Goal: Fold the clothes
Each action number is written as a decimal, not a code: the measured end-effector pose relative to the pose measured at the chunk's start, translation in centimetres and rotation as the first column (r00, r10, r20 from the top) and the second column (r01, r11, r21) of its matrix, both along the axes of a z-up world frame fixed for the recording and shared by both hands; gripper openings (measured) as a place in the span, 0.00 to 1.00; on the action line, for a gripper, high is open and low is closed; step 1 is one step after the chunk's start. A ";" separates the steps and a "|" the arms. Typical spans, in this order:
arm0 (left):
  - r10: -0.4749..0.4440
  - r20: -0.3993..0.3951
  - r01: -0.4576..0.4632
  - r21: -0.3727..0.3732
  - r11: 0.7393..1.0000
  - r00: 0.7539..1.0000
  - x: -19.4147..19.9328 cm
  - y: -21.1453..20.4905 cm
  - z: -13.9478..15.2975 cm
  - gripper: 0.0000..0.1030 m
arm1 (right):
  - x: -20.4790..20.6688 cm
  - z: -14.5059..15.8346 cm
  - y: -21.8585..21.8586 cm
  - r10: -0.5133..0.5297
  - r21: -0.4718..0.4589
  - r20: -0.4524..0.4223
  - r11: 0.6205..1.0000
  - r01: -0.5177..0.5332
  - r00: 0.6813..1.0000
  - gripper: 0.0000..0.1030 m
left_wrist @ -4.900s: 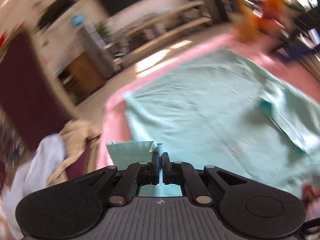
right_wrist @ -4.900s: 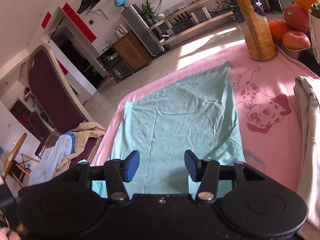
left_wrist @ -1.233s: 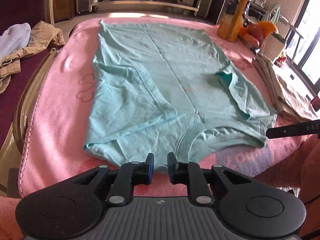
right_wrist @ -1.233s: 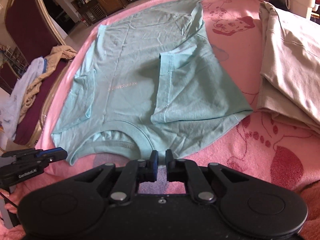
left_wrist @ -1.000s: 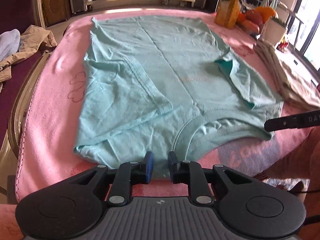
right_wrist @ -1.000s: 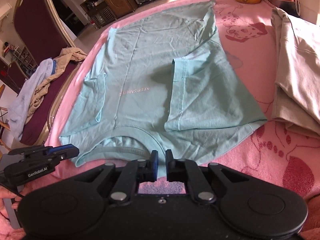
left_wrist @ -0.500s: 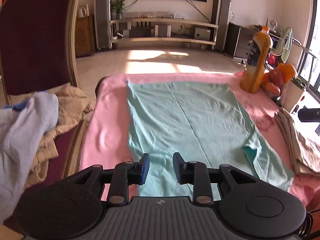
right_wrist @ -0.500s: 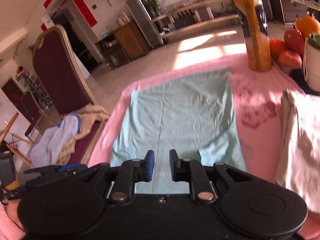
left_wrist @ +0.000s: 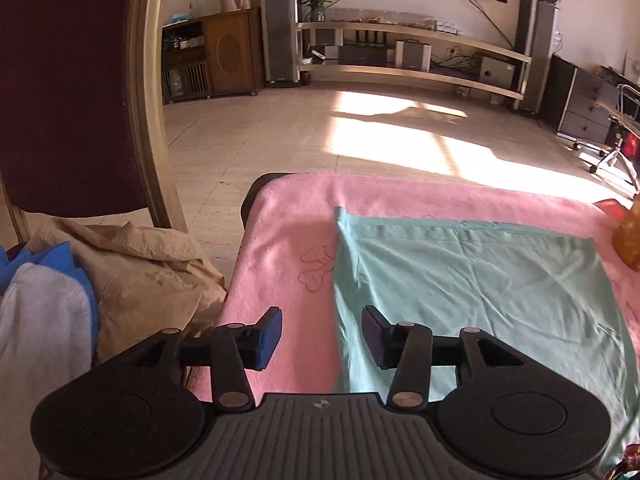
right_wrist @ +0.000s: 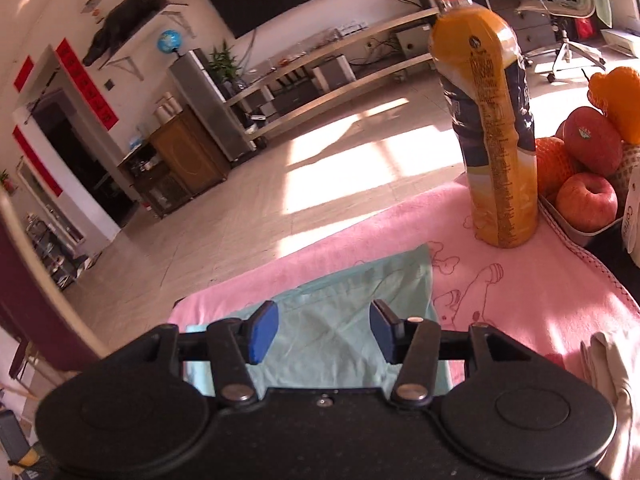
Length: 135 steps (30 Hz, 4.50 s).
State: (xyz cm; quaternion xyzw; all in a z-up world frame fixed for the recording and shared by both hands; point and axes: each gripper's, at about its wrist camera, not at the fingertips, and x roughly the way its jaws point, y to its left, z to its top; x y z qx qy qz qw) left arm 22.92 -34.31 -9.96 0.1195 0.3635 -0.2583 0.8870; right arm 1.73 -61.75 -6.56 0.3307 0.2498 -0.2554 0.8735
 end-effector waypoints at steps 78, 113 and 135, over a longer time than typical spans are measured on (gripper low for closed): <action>0.109 0.027 -0.109 -0.002 0.994 0.994 -22.0 16.6 -1.8 0.15 | -24.0 -8.2 9.0 -0.082 0.082 -0.092 0.993 0.090 0.992 0.10; -0.284 -0.083 0.289 0.054 0.956 0.955 -20.7 8.0 -4.1 0.22 | -15.4 -8.9 11.5 0.285 0.290 -0.076 0.923 -0.252 0.956 0.25; -0.693 -0.111 0.696 -0.021 0.718 0.712 -26.1 15.8 -1.1 0.21 | -19.7 -9.1 13.7 0.513 0.525 -0.067 0.748 -0.407 0.856 0.28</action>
